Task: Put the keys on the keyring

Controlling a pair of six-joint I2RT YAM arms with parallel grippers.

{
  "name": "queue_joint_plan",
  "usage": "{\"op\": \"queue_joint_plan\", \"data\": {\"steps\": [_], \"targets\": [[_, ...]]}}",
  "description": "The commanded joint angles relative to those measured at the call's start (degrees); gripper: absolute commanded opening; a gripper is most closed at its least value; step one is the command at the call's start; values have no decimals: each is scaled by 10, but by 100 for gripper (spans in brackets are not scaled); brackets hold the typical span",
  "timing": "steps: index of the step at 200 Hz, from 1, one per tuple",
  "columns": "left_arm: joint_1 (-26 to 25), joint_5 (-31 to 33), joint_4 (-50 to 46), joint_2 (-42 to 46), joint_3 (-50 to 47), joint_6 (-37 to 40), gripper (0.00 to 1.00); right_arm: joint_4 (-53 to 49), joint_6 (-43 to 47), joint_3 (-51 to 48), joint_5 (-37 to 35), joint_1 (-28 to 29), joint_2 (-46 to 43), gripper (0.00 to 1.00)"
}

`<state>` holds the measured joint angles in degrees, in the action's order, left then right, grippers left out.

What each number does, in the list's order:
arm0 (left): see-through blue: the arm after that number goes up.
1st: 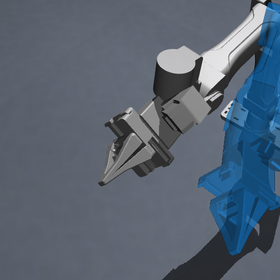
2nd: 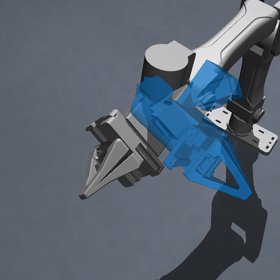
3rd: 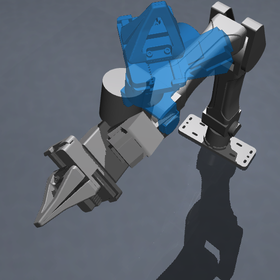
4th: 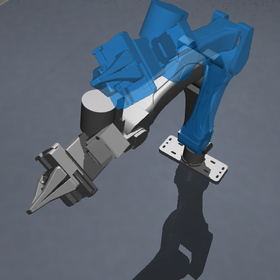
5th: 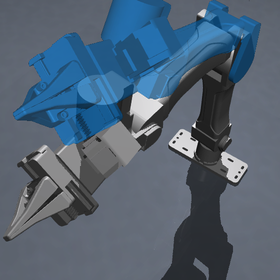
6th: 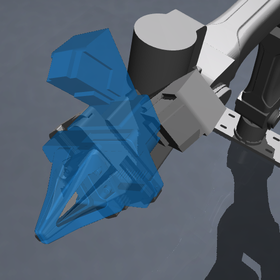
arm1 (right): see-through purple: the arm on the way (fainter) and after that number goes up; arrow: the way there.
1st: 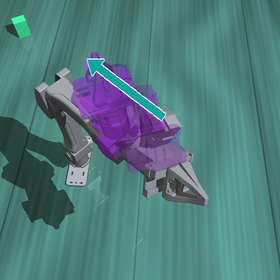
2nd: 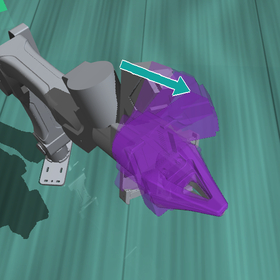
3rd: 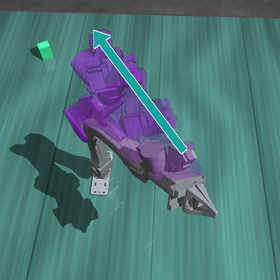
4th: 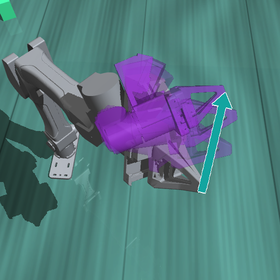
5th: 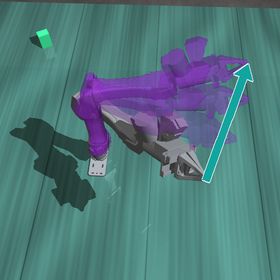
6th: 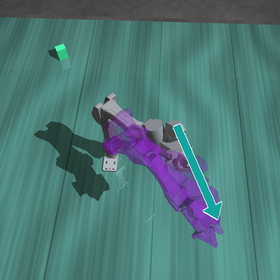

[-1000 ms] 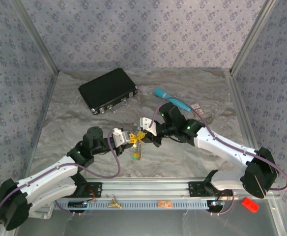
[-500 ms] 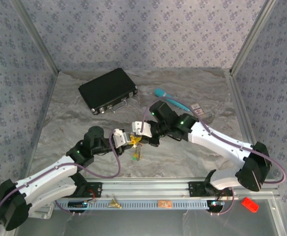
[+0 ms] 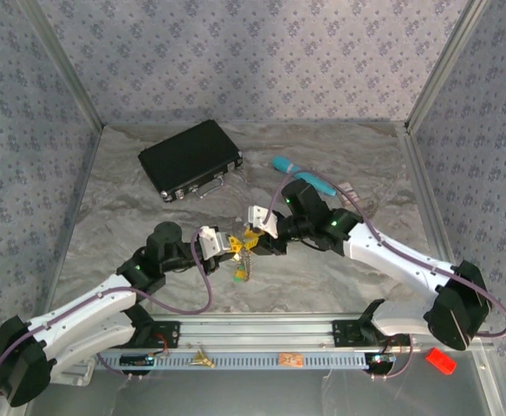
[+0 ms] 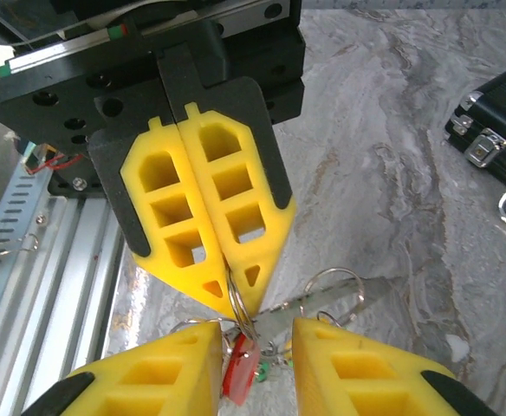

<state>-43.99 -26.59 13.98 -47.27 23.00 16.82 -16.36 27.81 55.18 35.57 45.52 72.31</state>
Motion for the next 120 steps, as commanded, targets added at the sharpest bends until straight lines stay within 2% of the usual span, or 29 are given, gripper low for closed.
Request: {"op": "queue_joint_plan", "data": {"steps": [1, 36, 93, 120], "targets": [[-1, -21, 44, 10, -3, -8, 0, 35, -24, -6, 27, 1, 1, 28], [-1, -21, 47, 10, -5, -10, 0, 29, -21, -1, 23, 0, 10, 25], [-1, -9, 46, 11, -6, -6, 0, 34, -52, -38, -10, -5, -35, 37], [-1, -7, 47, 13, -6, -5, 0, 33, -65, -63, -24, 2, -48, 39]]}}
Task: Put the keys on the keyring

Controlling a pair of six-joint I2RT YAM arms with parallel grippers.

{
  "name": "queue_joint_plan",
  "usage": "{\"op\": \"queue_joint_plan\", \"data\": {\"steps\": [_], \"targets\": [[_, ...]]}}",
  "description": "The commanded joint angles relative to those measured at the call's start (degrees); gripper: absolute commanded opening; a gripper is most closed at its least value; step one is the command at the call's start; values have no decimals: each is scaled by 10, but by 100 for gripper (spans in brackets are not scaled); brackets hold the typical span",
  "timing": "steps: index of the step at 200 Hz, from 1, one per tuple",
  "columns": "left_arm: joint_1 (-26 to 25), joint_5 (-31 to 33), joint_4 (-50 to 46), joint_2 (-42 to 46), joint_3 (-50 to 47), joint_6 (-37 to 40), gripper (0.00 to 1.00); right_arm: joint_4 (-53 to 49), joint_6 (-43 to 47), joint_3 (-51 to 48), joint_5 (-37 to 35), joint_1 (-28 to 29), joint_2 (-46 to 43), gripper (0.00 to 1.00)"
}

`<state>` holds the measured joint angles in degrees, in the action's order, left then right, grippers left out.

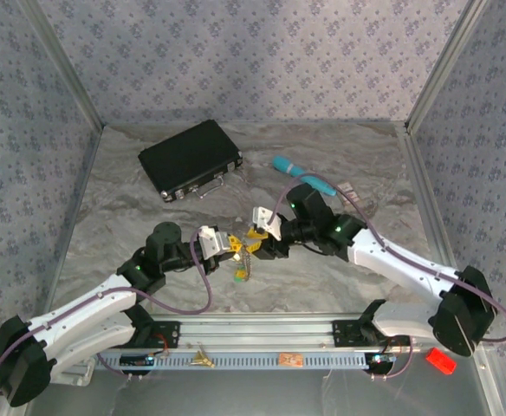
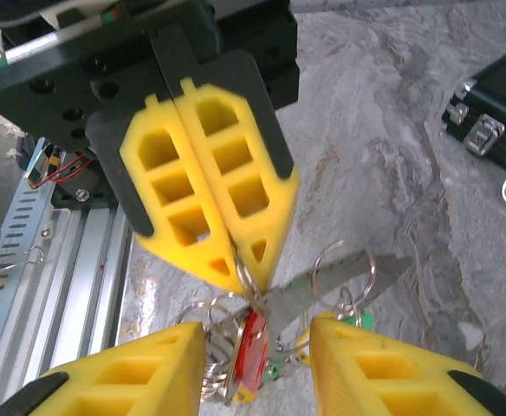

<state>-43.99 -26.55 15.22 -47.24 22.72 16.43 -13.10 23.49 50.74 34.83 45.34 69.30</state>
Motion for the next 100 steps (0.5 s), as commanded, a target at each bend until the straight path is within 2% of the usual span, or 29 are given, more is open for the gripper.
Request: {"op": "queue_joint_plan", "data": {"steps": [1, 55, 78, 100], "targets": [[-1, -8, 35, 12, -3, -1, 0, 1, -22, -20, -17, 4, -18, 39], [-1, -10, 38, 13, -2, -2, 0, 12, -24, -18, -35, 17, 1, 35], [-1, -10, 39, 13, -3, -4, 0, 16, -23, -13, -34, 17, 8, 29], [-1, -11, 44, 14, -5, -5, 0, 19, -20, -10, -46, 16, 7, 17]]}}
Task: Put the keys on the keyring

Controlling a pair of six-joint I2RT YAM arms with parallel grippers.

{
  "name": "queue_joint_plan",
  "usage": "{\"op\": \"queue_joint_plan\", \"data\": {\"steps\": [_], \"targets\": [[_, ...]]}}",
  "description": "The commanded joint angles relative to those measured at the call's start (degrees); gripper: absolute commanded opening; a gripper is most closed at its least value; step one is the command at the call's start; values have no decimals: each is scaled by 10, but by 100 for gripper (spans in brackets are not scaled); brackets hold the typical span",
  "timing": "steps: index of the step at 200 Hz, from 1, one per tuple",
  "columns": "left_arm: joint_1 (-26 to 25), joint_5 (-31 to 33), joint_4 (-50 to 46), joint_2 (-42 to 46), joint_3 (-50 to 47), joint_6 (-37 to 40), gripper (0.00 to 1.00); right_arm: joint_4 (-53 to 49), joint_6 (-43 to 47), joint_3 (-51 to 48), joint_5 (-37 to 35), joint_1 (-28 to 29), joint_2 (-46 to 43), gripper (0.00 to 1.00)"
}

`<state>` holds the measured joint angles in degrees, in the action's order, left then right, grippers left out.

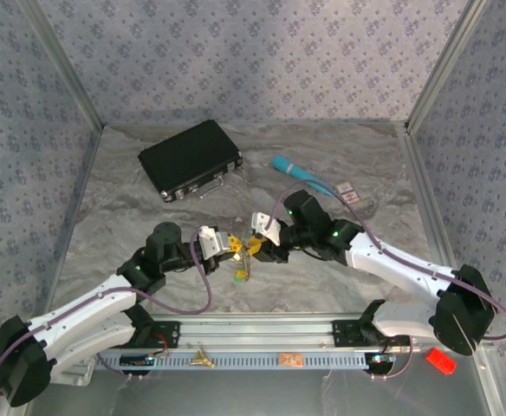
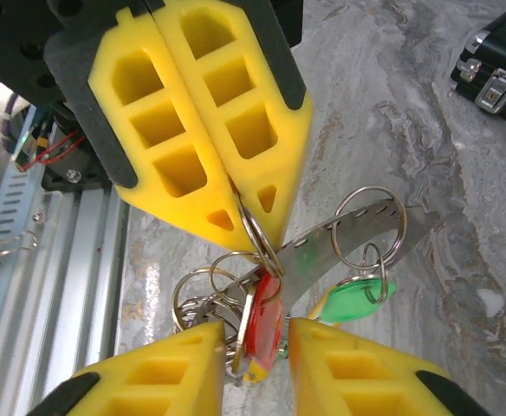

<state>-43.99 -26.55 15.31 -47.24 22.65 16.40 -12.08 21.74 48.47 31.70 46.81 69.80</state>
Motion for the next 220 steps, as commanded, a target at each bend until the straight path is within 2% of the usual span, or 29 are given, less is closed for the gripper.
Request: {"op": "queue_joint_plan", "data": {"steps": [1, 20, 59, 85, 136, 169, 220], "targets": [[-1, -11, 44, 14, -4, -4, 0, 7, -2, 13, -16, 1, 2, 17], [-1, -14, 45, 13, -4, -3, 0, -6, 5, 20, -24, -4, -1, 9], [-1, -20, 55, 14, -7, -1, 0, -71, 46, 58, -42, -8, 8, 0], [-1, -27, 68, 14, -9, -2, 0, -113, 77, 77, -64, 2, 33, 0], [-1, -29, 76, 23, -13, -1, 0, -132, 88, 96, -67, 22, 66, 0], [-1, -22, 58, 26, -13, 5, 0, -108, 74, 84, -66, 10, 41, 0], [-1, -6, 19, 15, -1, 17, 0, -59, 58, 56, -106, 2, -18, 0]]}}
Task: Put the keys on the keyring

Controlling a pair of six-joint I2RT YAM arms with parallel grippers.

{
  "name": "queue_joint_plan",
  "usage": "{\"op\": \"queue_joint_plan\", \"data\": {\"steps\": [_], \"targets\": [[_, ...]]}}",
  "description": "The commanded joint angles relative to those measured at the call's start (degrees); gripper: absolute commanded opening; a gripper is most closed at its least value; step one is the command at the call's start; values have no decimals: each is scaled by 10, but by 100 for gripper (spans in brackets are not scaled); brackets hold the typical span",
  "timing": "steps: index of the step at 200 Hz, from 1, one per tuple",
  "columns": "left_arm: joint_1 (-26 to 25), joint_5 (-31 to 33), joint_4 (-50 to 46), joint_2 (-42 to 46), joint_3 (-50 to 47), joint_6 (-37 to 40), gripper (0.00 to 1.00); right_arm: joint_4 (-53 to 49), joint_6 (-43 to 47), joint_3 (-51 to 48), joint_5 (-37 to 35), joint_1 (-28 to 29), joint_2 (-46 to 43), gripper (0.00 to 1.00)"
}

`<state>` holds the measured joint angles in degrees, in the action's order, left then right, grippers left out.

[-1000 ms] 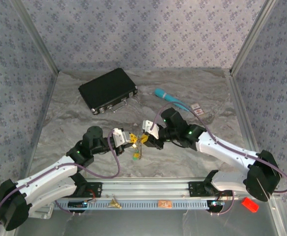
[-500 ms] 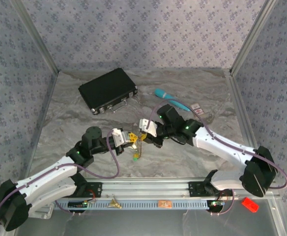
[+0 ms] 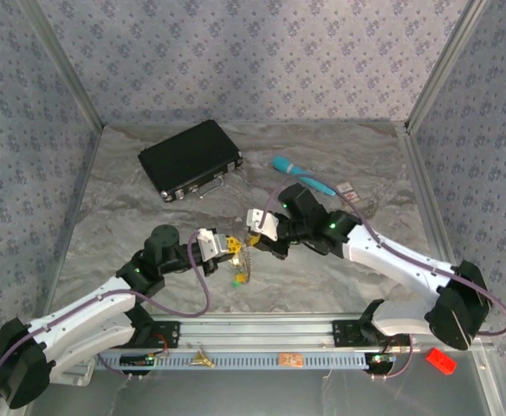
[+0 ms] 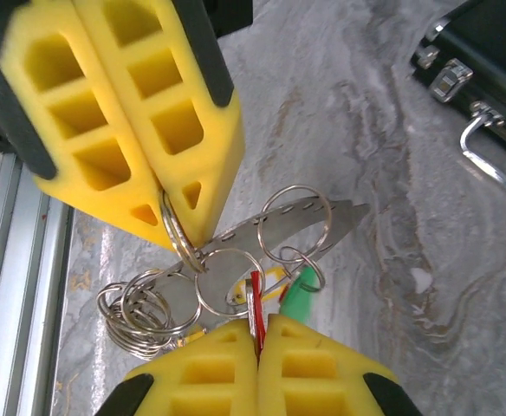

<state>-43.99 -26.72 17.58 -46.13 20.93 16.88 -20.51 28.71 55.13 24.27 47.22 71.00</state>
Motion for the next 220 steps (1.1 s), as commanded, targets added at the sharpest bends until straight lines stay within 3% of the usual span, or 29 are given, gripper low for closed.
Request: {"op": "queue_joint_plan", "data": {"steps": [1, 60, 107, 123, 147, 220], "targets": [[-1, -4, -5, 3, 16, 13, 0, 26, -11, -11, -33, -2, -31, 0], [-1, -4, -12, -15, 27, 14, 0, 30, -5, -17, -73, 20, -35, 0], [-1, -12, 10, -8, 23, 9, 0, 65, -34, -47, -35, 17, -16, 0], [-1, -20, 17, -3, 22, 5, 0, 95, -48, -61, -17, 13, -11, 11], [-1, -25, 21, 2, 19, 1, 0, 133, -61, -77, 14, 12, -8, 19], [-1, -31, 44, 9, 10, -16, 0, 230, -84, -127, 35, 4, -7, 30]]}}
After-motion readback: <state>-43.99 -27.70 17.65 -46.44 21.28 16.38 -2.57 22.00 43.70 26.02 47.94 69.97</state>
